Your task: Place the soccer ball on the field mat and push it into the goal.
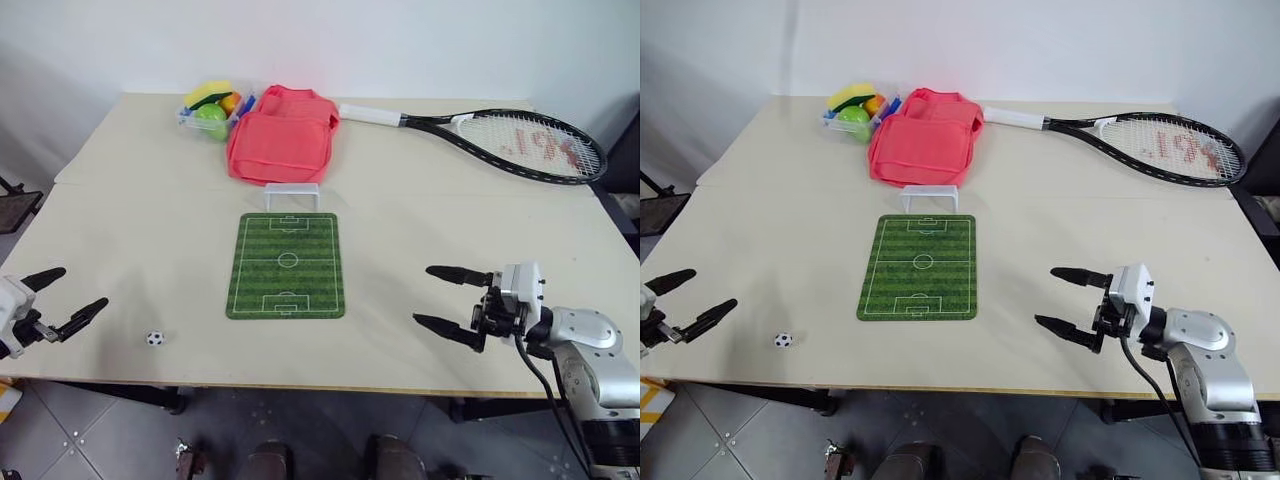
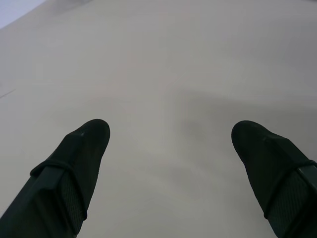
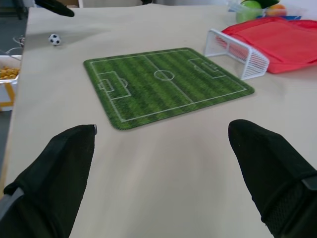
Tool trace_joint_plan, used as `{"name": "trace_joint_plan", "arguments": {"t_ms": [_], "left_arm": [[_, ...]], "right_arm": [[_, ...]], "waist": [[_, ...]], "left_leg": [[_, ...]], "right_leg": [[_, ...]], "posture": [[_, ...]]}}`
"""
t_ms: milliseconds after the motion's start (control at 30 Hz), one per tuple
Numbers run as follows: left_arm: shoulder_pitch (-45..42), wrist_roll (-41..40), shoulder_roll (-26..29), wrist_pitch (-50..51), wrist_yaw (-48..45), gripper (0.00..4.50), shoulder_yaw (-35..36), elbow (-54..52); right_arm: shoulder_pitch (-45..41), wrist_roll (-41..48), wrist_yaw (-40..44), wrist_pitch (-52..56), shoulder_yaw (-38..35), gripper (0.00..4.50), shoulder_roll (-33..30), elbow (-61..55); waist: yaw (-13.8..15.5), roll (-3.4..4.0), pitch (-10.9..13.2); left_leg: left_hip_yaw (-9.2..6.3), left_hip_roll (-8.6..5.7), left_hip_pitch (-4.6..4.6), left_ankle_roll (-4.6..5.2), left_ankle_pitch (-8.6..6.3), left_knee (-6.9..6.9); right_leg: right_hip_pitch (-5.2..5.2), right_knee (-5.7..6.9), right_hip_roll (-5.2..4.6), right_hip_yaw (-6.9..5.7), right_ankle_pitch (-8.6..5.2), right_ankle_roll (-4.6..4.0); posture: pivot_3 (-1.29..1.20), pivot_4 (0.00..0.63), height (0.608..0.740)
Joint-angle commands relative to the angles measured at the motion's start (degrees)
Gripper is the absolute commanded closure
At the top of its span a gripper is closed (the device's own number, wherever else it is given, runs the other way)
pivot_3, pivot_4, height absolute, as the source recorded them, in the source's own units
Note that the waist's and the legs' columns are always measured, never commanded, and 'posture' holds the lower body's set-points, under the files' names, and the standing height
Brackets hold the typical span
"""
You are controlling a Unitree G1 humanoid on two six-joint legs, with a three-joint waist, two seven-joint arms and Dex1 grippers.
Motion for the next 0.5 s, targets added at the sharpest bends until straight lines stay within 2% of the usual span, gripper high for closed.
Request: {"name": "trace_joint_plan", "arguments": {"t_ms": [33, 200, 333, 500], "left_arm": [[-1.8, -0.6, 0.5, 1.1, -0.3, 0.04, -0.1, -0.3], [0.6, -3.2, 2.0, 6.6, -7.7, 0.04, 0.6, 1.1], [5.7, -5.9, 3.3, 5.6, -16.2, 0.04, 3.5, 3.6], [11.9, -7.3, 3.6, 5.5, -20.2, 0.04, 6.2, 4.6]], "right_arm": [[0.6, 1.1, 2.8, -0.9, -0.2, 0.0, -1.3, -1.5], [1.1, 4.7, 5.4, 1.3, 2.5, 0.0, 0.8, -6.6], [-0.3, 9.2, 5.5, 1.3, 4.5, 0.0, 5.3, -11.7], [-1.4, 10.4, 6.5, -1.7, 6.2, 0.0, 10.2, -13.3]], "waist": [[0.0, 0.0, 0.0], [-0.2, 0.0, 0.0], [-0.7, -0.04, 0.0], [-0.1, -0.08, 0.0]], "left_leg": [[0.04, 0.0, 0.0, 0.0, 0.0, 0.01], [0.32, 0.02, 0.04, 0.04, -0.03, -0.02], [0.93, 0.39, 0.12, -0.05, -0.17, -0.05], [1.09, 0.84, 0.16, -0.23, -0.35, 0.05]], "right_leg": [[-0.01, 0.01, 0.0, 0.03, 0.0, 0.0], [-0.22, 0.11, 0.01, 0.33, 0.0, 0.0], [-0.56, 0.16, 0.37, 0.9, 0.02, -0.04], [-0.67, 0.16, 0.76, 0.92, 0.04, -0.18]], "posture": [[0.0, 0.15, 0.74], [0.0, 0.15, 0.74], [0.0, 0.15, 0.74], [0.0, 0.15, 0.74]]}}
